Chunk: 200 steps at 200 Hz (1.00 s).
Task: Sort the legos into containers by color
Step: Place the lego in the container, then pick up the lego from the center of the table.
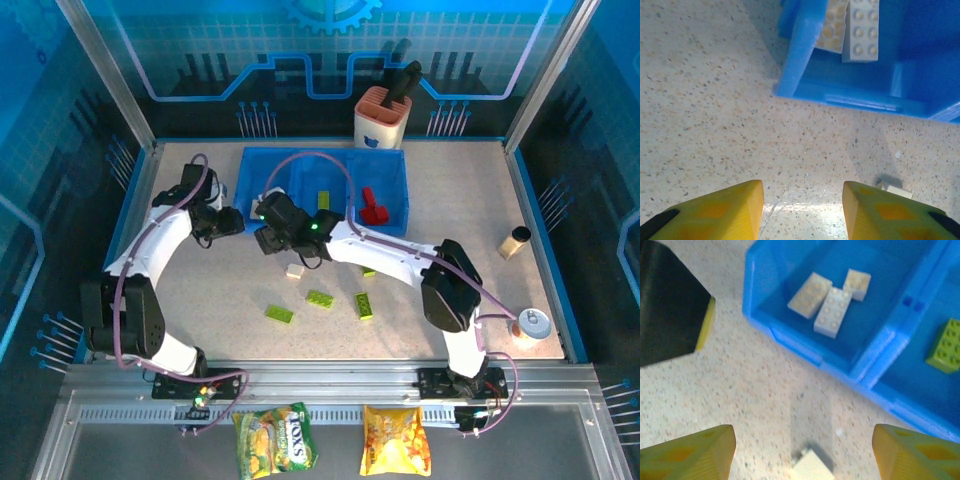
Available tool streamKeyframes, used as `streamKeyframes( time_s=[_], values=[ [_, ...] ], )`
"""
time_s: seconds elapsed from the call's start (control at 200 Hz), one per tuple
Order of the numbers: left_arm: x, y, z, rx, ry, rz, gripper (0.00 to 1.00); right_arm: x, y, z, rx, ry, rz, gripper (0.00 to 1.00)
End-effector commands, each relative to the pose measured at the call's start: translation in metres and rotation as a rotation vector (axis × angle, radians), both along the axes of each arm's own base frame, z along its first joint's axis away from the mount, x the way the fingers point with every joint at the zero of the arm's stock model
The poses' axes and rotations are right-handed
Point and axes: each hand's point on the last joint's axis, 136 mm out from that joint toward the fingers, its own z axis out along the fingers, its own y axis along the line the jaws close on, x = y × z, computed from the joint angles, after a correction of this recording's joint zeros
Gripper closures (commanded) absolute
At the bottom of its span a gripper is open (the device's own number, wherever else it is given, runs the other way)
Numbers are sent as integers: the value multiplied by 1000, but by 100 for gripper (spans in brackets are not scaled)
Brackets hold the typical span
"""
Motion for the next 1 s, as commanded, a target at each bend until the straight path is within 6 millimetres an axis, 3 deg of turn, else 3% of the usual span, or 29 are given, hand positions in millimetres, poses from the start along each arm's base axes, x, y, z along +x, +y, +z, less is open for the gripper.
streamKeyframes(
  time_s=[0.0, 0.44, 0.75, 0.995],
  values=[
    [-6, -16, 6, -17, 33, -61, 53, -22, -28, 2, -24, 58, -29, 27],
    [-23, -80, -5, 14, 123, -187, 49, -43, -115, -17, -73, 148, -162, 27],
    [-27, -111, -30, 51, 166, -240, 48, -48, -174, -21, -123, 144, -256, 27],
    [-33, -132, -51, 104, 206, -299, 46, -54, -207, -24, -131, 160, -308, 27]
  ],
)
